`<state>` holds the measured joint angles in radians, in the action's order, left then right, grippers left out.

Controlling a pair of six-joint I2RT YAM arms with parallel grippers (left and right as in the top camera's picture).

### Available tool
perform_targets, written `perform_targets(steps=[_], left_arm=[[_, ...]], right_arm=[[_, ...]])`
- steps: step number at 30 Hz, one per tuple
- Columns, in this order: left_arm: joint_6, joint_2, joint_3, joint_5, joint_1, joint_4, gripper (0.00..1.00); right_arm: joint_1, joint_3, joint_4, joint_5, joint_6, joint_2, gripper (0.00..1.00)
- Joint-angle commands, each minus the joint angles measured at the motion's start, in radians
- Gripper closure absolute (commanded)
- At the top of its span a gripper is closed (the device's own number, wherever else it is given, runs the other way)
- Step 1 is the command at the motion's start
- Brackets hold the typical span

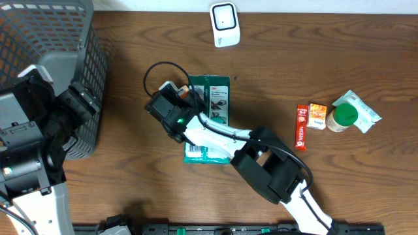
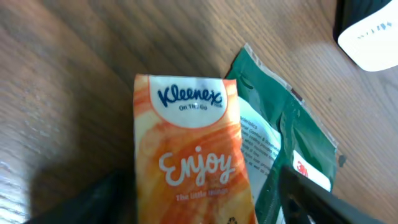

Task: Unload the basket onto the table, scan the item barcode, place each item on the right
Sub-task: 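Grasp the orange Kleenex packet with the right gripper and lift it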

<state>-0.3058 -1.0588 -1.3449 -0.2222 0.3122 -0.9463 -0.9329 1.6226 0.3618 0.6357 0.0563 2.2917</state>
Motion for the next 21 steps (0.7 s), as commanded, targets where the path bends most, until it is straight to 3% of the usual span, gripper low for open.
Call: perform_targets(steps=[1, 3, 8, 20, 21], left_arm=[[0.02, 0.001, -0.019, 0.009, 0.003, -0.003, 0.2], [0.02, 0.001, -0.019, 0.009, 0.003, -0.003, 0.2], [0.02, 0.001, -0.019, 0.009, 0.003, -0.003, 0.2], [0.021, 0.001, -0.019, 0.009, 0.003, -0.003, 0.19], [0.02, 0.001, -0.019, 0.009, 0.003, -0.003, 0.2]], right_arm=[[0.01, 0.001, -0.019, -0.02, -0.015, -0.082, 0.22], [0.008, 0.001, -0.037, -0.029, -0.04, -0.126, 0.21], [-0.006, 0.001, -0.043, -0.142, -0.073, -0.181, 0.3], [0.0, 0.0, -0.003, -0.135, -0.079, -0.016, 0.31], [0.006, 0.0, -0.002, -0.135, -0.091, -0.004, 0.35]])
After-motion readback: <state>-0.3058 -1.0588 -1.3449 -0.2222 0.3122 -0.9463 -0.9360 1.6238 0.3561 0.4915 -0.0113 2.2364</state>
